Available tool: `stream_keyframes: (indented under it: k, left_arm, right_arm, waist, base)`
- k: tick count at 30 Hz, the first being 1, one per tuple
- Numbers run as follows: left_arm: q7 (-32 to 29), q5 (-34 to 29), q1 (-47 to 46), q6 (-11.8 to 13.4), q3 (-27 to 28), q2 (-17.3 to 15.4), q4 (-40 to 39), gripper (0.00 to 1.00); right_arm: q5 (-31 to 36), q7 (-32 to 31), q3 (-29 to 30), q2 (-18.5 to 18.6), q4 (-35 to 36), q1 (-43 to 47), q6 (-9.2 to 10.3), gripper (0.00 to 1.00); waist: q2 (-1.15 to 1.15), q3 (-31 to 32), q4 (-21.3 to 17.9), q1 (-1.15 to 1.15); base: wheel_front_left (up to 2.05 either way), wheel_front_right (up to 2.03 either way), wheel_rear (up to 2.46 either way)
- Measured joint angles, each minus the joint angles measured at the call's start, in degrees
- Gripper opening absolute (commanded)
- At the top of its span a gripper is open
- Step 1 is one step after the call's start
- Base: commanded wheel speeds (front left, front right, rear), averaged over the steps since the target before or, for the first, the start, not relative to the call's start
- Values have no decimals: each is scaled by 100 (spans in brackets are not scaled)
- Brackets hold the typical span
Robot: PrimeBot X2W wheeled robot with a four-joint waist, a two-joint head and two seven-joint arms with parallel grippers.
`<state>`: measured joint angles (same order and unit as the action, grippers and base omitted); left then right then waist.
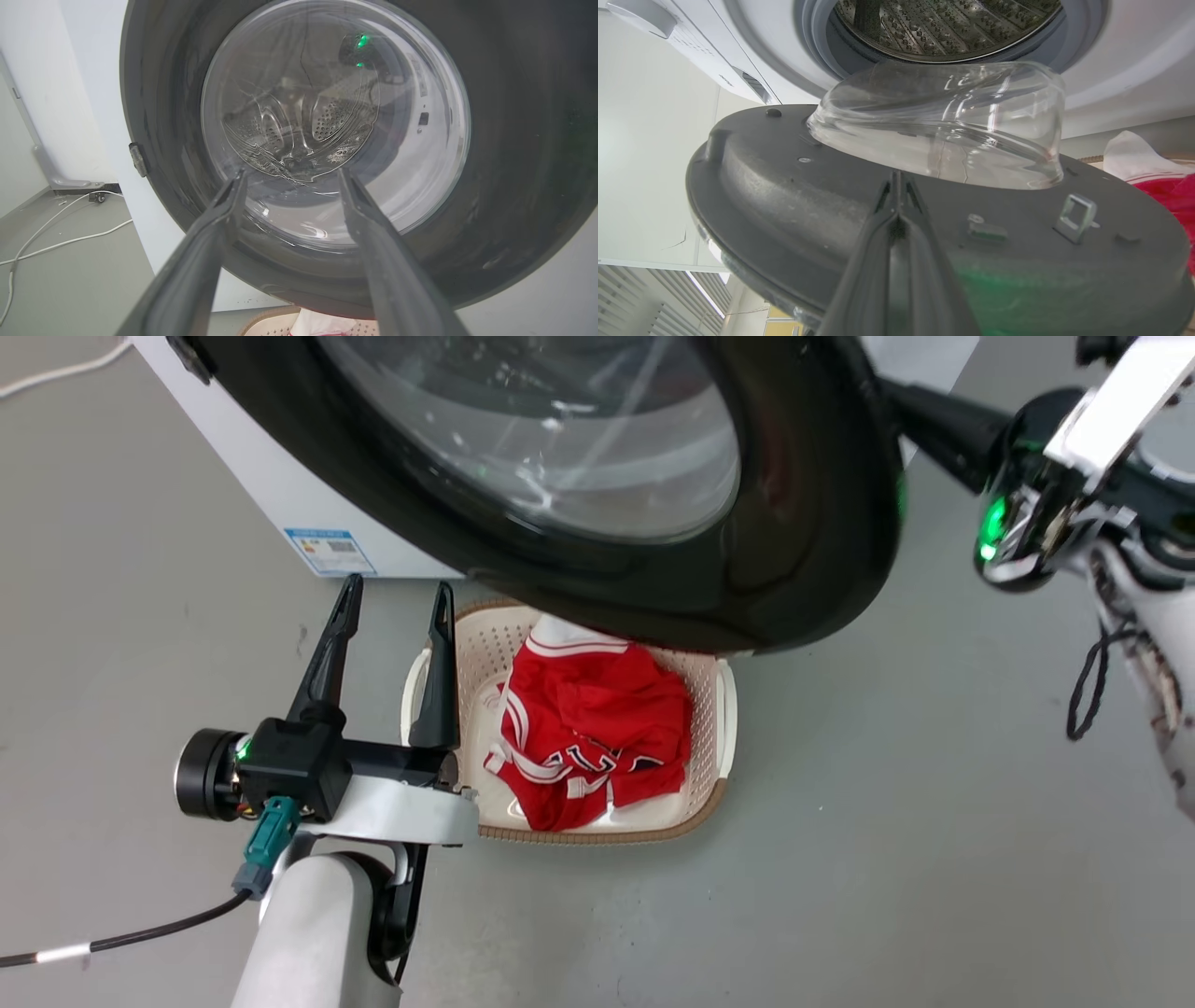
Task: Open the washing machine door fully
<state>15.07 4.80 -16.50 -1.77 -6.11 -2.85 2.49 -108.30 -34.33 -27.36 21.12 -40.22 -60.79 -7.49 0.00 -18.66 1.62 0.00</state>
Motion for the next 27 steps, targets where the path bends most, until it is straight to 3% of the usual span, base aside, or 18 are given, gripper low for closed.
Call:
stream_keyframes:
  k: [12,27]
  left_arm:
    - [0,13,376,25,-71,-1,267,100]
    - [0,101,584,79,-192,-1,411,100]
  right_arm:
    - [-71,-25,-497,-333,584,1054,0,0]
    - [-166,-23,-817,-750,1106,1781,0,0]
  waist:
    - [0,730,-114,0]
    - [0,1185,-35,-1]
  base:
    - [0,0,0]
    - [0,0,0]
